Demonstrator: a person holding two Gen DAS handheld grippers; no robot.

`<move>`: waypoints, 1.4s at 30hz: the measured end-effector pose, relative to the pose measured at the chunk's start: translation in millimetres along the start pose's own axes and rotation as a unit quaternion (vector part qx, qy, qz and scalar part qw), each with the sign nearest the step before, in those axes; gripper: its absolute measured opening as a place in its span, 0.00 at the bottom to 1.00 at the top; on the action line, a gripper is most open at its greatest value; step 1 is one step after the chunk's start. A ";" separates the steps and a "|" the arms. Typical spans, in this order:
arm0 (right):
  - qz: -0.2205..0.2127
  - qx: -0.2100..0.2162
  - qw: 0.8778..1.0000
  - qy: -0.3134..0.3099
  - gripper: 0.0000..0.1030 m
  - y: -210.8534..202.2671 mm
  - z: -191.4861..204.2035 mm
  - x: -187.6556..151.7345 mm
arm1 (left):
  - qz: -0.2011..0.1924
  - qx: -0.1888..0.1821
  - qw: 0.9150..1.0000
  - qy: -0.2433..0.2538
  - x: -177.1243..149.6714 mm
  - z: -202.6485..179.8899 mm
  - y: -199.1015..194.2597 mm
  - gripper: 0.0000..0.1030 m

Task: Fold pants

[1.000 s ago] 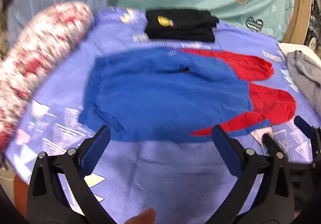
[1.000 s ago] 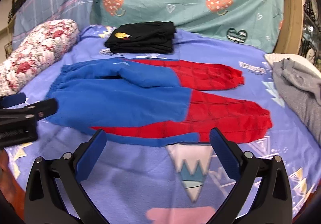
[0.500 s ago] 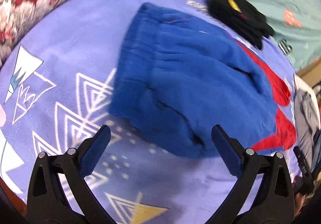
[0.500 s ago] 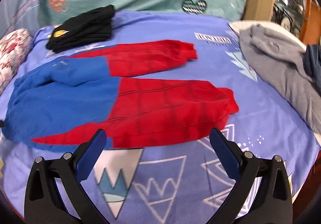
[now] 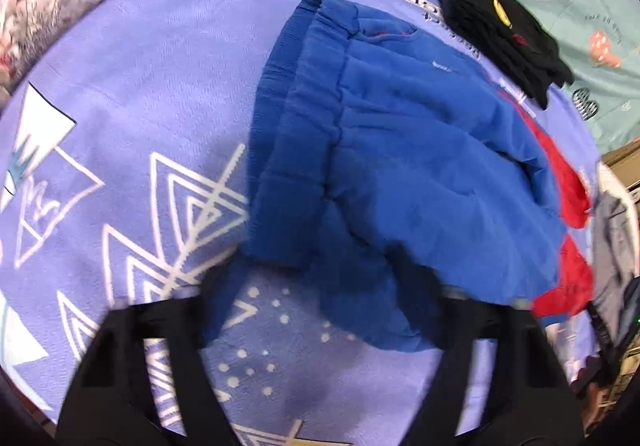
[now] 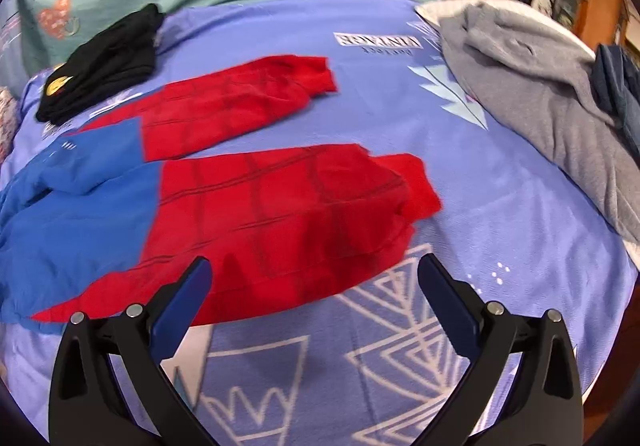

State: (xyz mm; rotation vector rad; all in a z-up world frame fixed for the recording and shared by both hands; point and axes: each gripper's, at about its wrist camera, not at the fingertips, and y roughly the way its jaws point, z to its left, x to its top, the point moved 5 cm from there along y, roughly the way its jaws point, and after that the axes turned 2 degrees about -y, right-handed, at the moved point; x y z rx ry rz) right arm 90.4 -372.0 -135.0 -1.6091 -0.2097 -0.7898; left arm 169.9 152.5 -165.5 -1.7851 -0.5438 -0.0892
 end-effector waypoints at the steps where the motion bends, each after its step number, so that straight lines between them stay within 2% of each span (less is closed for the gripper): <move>1: 0.004 0.003 1.000 0.014 0.99 1.8 -9.7 1.2 | 0.001 0.004 1.000 0.002 -0.1 -0.5 0.5 0.43; 8: 0.029 -0.014 0.998 0.056 0.99 12.4 -57.6 3.5 | -0.002 0.012 1.000 0.004 0.6 -1.6 1.6 0.41; 13: 0.035 0.020 0.995 0.096 0.99 14.4 -75.8 4.7 | 0.001 0.010 1.000 -0.001 -0.3 0.3 0.7 0.43; 16: 0.041 0.054 0.991 0.111 0.95 20.3 -73.2 8.0 | 0.001 0.011 1.000 0.002 -0.5 -2.9 2.3 0.50; 19: 0.054 0.080 0.988 0.120 0.86 33.4 -64.6 13.2 | -0.002 0.017 1.000 0.006 0.3 -6.0 4.0 0.52; 22: 0.074 0.112 0.981 0.138 0.67 50.8 -55.1 16.5 | -0.008 0.022 1.000 0.011 1.6 -7.4 4.8 0.52; 24: 0.069 0.107 0.982 0.139 0.63 54.0 -52.6 20.7 | -0.018 0.037 0.999 0.018 4.1 -8.4 5.2 0.38; 25: 0.065 0.103 0.983 0.134 0.60 55.0 -50.1 24.0 | -0.022 0.037 0.999 0.021 5.5 -10.2 5.2 0.37; 27: 0.058 0.107 0.984 0.131 0.24 54.2 -47.4 29.0 | -0.028 0.040 0.999 0.024 7.5 -13.3 4.0 0.34; 28: 0.055 0.115 0.983 0.129 0.19 53.7 -46.0 31.1 | -0.031 0.043 0.998 0.025 8.4 -14.9 2.4 0.33; 29: 0.051 0.118 0.984 0.127 0.17 51.8 -45.9 33.1 | -0.036 0.041 0.998 0.026 9.2 -16.3 -0.8 0.19; 34: -0.010 0.162 0.979 0.126 0.16 2.8 -56.6 47.4 | -0.074 0.017 0.997 0.024 15.7 -19.8 -40.8 0.19; 37: -0.029 0.179 0.977 0.110 0.16 -32.4 -58.8 47.3 | -0.108 0.023 0.993 0.032 16.2 -20.3 -73.0 0.19; 39: -0.034 0.180 0.979 0.093 0.16 -49.9 -59.0 41.0 | -0.126 0.027 0.991 0.040 14.0 -18.5 -91.8 0.19; 42: -0.021 0.184 0.979 0.081 0.16 -62.4 -63.3 22.6 | -0.128 0.029 0.990 0.047 6.5 -13.1 -103.2 0.19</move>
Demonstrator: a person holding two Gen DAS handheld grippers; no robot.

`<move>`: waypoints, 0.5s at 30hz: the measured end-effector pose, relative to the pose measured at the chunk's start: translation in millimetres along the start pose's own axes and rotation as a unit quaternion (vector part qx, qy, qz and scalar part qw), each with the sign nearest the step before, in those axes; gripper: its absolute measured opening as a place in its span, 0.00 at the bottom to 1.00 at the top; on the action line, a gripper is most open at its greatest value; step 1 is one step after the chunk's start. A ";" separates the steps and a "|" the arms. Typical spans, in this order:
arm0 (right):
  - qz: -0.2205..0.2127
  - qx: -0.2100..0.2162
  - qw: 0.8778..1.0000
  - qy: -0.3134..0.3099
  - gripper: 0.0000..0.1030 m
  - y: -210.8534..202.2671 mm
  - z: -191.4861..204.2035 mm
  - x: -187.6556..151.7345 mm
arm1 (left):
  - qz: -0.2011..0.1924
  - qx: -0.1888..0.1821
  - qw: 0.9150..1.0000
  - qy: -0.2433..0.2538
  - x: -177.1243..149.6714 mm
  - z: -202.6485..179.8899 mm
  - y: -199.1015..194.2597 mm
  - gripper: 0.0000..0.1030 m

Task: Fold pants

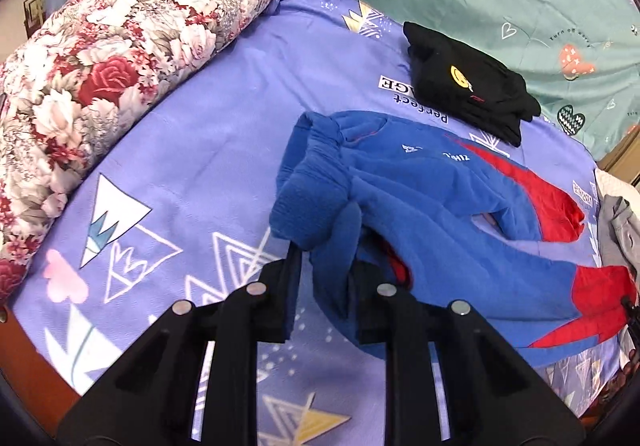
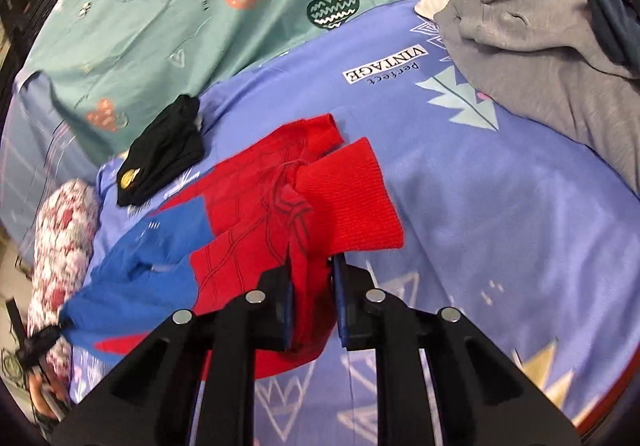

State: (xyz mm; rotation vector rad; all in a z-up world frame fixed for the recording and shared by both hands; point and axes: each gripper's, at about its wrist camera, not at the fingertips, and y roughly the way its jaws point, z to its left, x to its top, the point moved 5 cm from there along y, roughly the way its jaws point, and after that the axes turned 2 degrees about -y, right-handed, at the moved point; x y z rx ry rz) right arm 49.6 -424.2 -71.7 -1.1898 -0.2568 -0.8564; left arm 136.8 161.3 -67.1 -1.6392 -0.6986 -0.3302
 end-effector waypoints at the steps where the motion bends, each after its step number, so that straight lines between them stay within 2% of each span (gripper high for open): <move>1: 0.009 -0.004 1.000 0.002 0.16 -1.3 -4.0 -7.6 | 0.007 0.000 1.000 0.001 -4.4 1.4 -0.2 0.19; 3: 0.027 -0.017 0.999 0.004 0.16 0.7 -10.9 -23.6 | 0.021 0.001 1.000 0.005 -14.7 0.9 4.9 0.19; 7: 0.093 -0.051 0.994 0.012 0.21 26.5 -27.3 -60.9 | 0.053 0.023 0.998 0.016 -41.0 12.2 22.9 0.21; 8: 0.103 -0.071 0.992 0.013 0.33 32.2 -32.6 -65.3 | 0.065 0.027 0.997 0.013 -45.8 16.0 29.6 0.26; 9: 0.103 -0.097 0.990 0.015 0.51 35.1 -38.6 -67.2 | 0.077 0.037 0.996 0.008 -50.1 21.8 37.1 0.36; 10: 0.087 -0.128 0.988 0.016 0.56 32.0 -44.4 -65.6 | 0.080 0.052 0.995 0.005 -52.9 27.0 40.8 0.42; 12: 0.063 -0.151 0.986 0.011 0.62 24.7 -44.9 -58.6 | 0.070 0.078 0.994 0.002 -51.4 36.2 41.2 0.67; 15: 0.019 -0.157 0.987 -0.005 0.63 11.7 -34.5 -43.2 | 0.049 0.080 0.996 -0.003 -41.8 41.5 33.0 0.71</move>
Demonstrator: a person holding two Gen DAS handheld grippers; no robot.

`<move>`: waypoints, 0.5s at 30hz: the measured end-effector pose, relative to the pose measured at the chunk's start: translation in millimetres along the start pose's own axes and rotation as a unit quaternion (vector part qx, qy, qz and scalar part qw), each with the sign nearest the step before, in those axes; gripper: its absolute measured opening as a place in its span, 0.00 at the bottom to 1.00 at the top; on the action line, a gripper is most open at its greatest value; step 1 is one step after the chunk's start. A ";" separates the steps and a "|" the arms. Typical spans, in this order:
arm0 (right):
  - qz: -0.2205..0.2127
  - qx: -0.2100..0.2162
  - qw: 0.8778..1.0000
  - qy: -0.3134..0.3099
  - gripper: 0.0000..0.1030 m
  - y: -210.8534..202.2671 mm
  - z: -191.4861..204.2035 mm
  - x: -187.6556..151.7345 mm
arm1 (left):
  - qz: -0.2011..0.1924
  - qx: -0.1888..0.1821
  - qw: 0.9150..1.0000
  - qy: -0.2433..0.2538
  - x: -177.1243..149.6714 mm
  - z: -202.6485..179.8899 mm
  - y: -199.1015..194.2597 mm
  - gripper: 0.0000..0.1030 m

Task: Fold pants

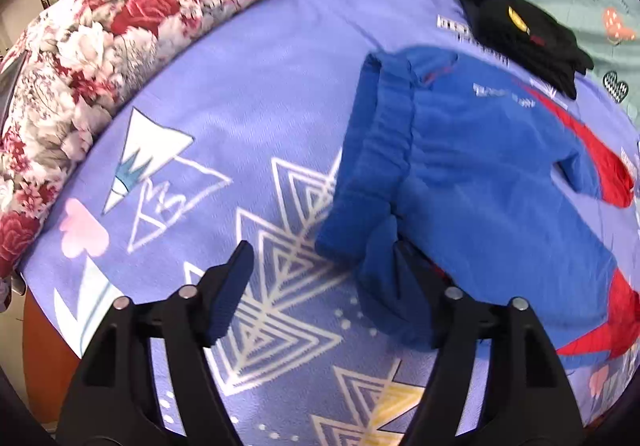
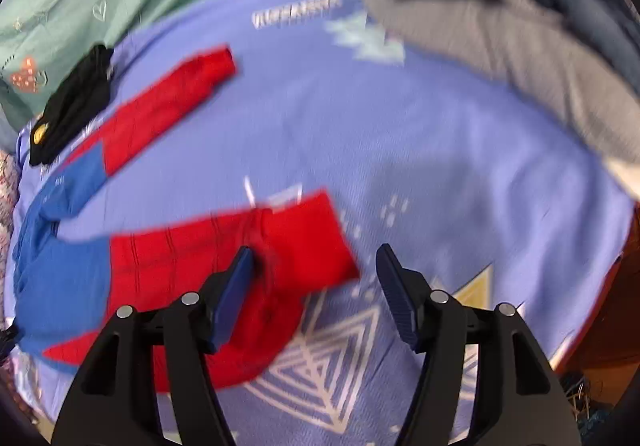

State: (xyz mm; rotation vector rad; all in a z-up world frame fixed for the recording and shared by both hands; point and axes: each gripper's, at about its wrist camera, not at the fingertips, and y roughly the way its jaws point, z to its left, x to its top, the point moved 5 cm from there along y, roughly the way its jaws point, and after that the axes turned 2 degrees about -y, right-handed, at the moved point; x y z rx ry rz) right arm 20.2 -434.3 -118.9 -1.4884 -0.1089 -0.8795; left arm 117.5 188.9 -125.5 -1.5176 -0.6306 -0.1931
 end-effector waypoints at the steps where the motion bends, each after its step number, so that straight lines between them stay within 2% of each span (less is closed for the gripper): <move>1: -0.012 0.019 1.000 -0.013 0.63 -4.5 10.7 3.8 | -0.010 0.003 1.000 -0.002 3.7 1.5 -4.4 0.72; 3: -0.012 0.049 0.998 -0.035 0.63 -5.3 27.8 4.2 | -0.035 0.010 0.999 -0.005 12.4 0.8 -14.1 0.77; 6: 0.022 0.092 0.993 -0.063 0.63 10.0 52.6 -6.0 | -0.061 -0.005 0.998 -0.008 24.0 -7.7 -28.6 0.83; 8: 0.053 0.094 0.992 -0.069 0.63 27.0 57.6 -15.3 | -0.078 -0.021 0.997 -0.007 28.9 -16.2 -34.7 0.88; 10: 0.078 0.073 0.992 -0.070 0.62 42.9 52.3 -22.9 | -0.087 -0.034 0.996 -0.002 34.8 -29.9 -33.7 0.89; 15: 0.070 0.091 0.992 -0.050 0.62 35.5 47.5 -11.7 | -0.080 -0.062 0.995 0.010 41.7 -63.7 -26.7 0.89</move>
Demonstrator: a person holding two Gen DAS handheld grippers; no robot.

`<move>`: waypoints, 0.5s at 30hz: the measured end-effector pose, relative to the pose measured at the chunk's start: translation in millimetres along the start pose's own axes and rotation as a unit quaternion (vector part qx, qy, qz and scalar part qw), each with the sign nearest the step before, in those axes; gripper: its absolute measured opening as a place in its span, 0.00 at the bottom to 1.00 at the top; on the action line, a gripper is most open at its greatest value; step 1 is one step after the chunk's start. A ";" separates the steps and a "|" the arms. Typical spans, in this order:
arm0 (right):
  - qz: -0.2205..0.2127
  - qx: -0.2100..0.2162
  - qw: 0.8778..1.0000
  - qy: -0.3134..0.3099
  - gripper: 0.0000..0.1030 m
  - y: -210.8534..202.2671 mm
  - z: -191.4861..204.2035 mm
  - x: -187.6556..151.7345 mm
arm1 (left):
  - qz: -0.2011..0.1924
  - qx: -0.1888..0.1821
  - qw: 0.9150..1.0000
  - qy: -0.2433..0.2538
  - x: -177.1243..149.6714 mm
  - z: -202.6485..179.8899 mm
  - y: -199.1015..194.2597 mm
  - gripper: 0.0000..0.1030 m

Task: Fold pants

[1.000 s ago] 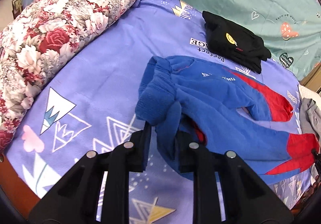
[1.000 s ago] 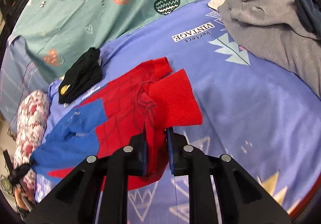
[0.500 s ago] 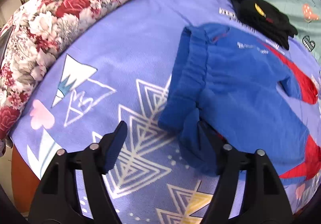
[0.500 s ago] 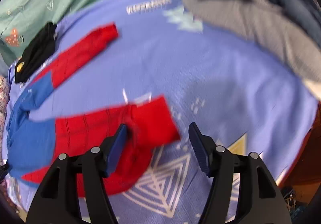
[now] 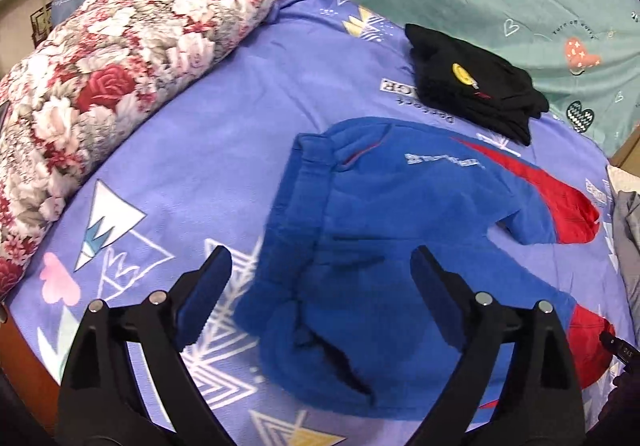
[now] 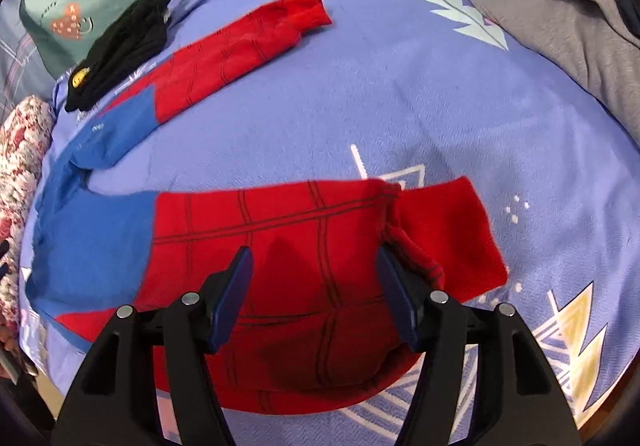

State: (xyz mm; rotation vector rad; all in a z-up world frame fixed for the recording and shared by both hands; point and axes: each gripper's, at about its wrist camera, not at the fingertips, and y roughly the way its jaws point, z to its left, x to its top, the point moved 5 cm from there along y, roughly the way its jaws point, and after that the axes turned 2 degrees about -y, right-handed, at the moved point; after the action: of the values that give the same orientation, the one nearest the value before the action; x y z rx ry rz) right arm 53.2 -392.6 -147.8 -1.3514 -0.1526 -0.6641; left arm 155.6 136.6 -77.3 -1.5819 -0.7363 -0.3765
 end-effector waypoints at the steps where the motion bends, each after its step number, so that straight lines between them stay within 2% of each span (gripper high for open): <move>1: -0.014 0.011 1.000 0.002 0.62 -9.4 0.0 8.1 | -0.002 -0.008 1.000 0.002 1.8 -6.3 -0.4 0.89; 4: -0.052 0.025 0.998 0.013 0.66 -25.1 5.5 31.2 | -0.022 -0.025 0.999 0.018 7.1 -25.4 -1.3 0.94; 5: -0.060 0.028 0.998 0.019 0.72 -26.6 4.9 41.2 | -0.028 -0.025 0.999 0.023 8.3 -29.9 0.6 0.95; 7: -0.078 0.032 0.996 0.028 0.73 -20.7 2.6 66.1 | -0.034 -0.021 0.999 0.037 7.3 -40.6 10.6 0.95; 11: -0.058 0.047 0.996 0.053 0.73 23.6 4.2 116.5 | -0.020 -0.010 0.999 0.042 -0.9 -44.1 33.2 0.95; 15: -0.026 0.071 0.994 0.081 0.73 69.4 12.2 143.7 | 0.015 -0.025 1.000 0.012 -15.9 -31.2 51.3 0.95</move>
State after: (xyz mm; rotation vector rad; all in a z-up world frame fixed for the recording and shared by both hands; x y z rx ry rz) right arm 209.0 -427.3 -136.3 -1.1546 -0.1021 -0.7884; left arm 182.6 102.2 -121.4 -1.6312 -0.6893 -0.3949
